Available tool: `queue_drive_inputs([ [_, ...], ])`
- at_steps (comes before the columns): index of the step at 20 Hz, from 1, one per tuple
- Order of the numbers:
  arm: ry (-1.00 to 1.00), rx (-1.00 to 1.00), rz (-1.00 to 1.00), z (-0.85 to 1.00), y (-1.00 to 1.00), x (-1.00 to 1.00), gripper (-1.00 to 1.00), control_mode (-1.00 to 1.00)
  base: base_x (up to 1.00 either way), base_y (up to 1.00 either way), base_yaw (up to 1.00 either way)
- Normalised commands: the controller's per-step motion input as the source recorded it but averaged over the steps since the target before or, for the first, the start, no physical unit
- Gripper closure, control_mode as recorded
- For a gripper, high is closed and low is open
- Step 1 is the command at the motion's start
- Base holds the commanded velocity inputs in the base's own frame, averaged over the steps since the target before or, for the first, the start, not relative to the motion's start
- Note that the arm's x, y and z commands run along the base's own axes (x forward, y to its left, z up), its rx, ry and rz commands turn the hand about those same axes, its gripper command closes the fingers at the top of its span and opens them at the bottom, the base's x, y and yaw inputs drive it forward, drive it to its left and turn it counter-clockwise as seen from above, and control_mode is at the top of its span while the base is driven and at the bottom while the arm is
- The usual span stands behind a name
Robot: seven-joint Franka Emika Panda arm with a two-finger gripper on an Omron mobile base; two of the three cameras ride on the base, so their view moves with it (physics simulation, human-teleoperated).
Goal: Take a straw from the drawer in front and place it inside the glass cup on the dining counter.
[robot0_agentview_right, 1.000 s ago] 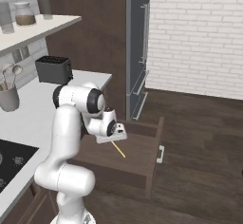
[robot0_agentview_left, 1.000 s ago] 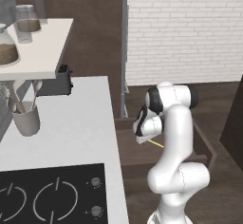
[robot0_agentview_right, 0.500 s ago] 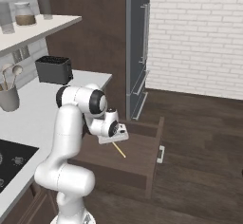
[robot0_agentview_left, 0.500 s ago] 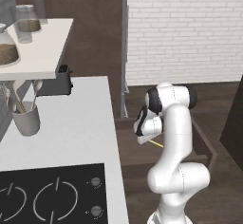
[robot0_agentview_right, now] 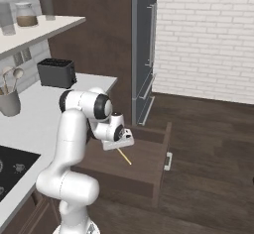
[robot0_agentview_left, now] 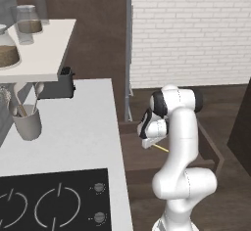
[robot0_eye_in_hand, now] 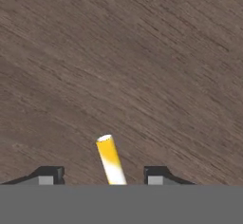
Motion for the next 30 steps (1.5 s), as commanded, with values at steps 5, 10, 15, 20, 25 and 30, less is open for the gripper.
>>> queue_drive_inputs([
  [5, 0.00, 0.01, 0.00, -0.06, 0.00, 0.00, 1.00, -1.00, 0.00, 0.00, 0.00],
  [10, 0.02, 0.02, 0.00, 0.00, 0.00, 0.00, 1.00, -1.00, 0.00, 0.00, 0.00],
  [15, 0.00, 0.04, 0.00, 0.12, 0.00, 0.00, 1.00, -1.00, 0.00, 0.00, 0.00],
  [20, -0.08, 0.12, 0.00, 0.86, 0.00, -0.15, 1.00, -1.00, 0.00, 0.00, 0.00],
  [25, -0.09, 0.17, -0.01, 1.00, 0.00, -0.20, 1.00, -1.00, 0.00, 0.00, 0.00],
  [30, -0.07, 0.16, -0.04, 1.00, 0.00, -0.03, 1.00, -1.00, 0.00, 0.00, 0.00],
])
